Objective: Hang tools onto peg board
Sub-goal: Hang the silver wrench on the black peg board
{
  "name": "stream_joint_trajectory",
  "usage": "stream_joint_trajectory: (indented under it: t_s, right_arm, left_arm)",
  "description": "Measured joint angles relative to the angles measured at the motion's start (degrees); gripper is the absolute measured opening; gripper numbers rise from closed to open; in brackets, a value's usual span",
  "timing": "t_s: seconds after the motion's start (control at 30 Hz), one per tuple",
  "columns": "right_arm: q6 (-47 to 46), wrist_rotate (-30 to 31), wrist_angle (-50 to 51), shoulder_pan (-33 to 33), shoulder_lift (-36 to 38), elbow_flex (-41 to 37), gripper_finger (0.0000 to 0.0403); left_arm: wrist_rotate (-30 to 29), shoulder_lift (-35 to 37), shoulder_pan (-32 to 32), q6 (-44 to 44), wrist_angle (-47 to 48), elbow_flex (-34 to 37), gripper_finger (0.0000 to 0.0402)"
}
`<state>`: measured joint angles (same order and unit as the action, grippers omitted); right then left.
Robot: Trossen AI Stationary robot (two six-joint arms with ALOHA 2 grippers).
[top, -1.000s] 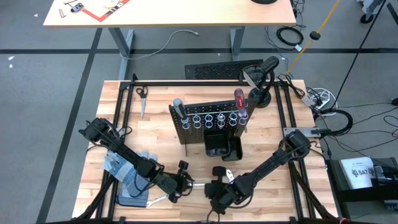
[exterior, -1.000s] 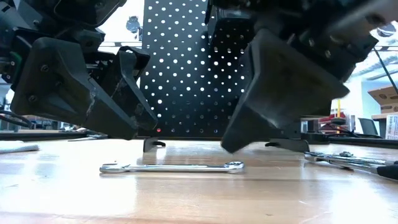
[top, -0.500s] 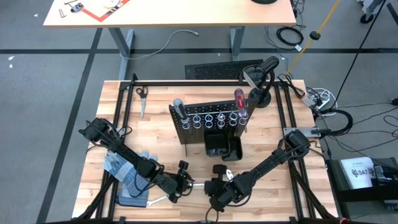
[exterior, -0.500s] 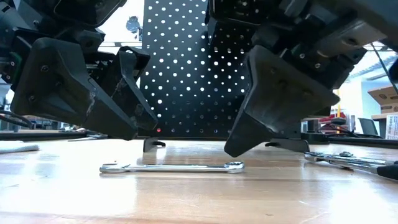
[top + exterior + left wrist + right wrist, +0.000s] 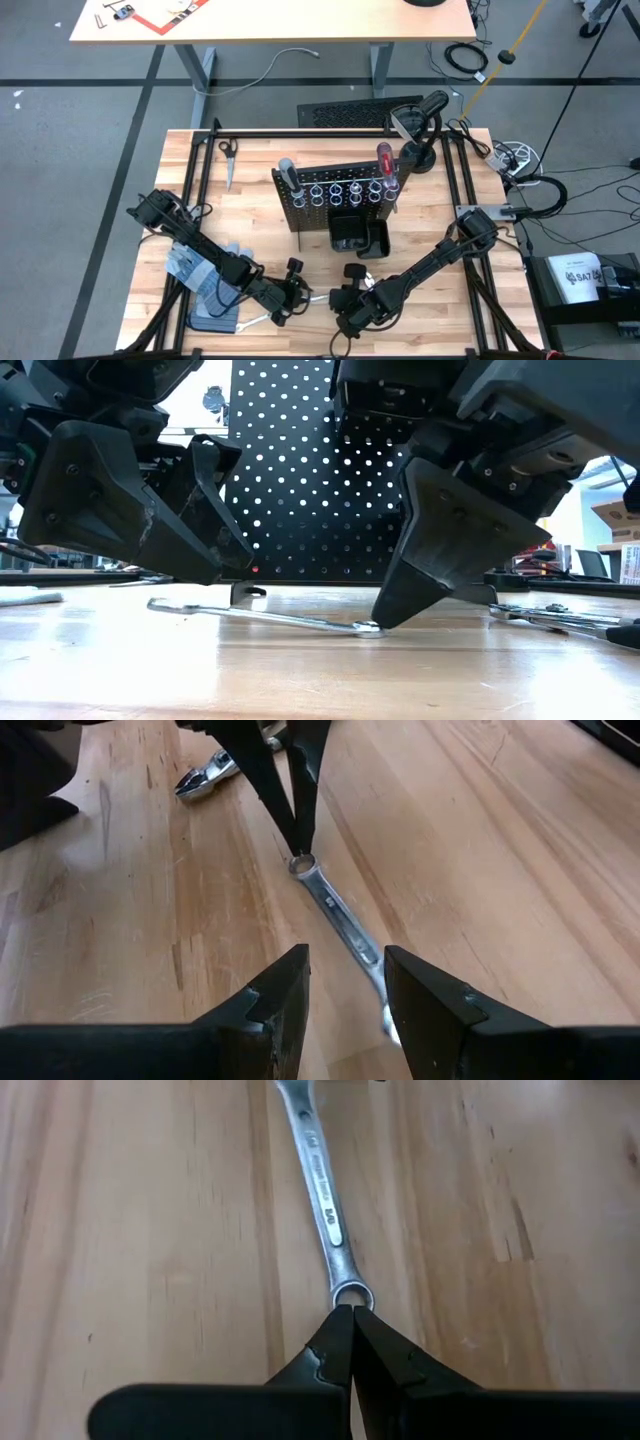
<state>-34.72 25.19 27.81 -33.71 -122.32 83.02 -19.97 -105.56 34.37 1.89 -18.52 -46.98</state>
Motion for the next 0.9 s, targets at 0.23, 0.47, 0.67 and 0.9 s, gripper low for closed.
stream_joint_trajectory:
  t_s: [0.23, 0.47, 0.67, 0.9]
  right_arm:
    - [-0.47, -0.40, 0.44, -0.01, -0.13, 0.00, 0.0000]
    - [-0.59, -0.35, 0.44, 0.01, -0.17, -0.02, 0.0000]
    - [1.82, 2.09, -1.19, -0.53, -0.17, -0.04, 0.0000]
    - [5.25, 3.38, -4.56, -1.14, -0.15, -0.04, 0.0000]
  left_arm:
    - [0.19, 0.00, 0.00, 0.05, 0.84, 0.00, 0.0141]
    - [3.54, 2.62, 0.95, 0.38, 4.56, 0.02, 0.0141]
    - [3.62, 4.26, 0.97, 0.07, 6.30, 0.01, 0.0141]
    - [6.53, 4.24, 1.01, -0.02, 9.47, 0.00, 0.0141]
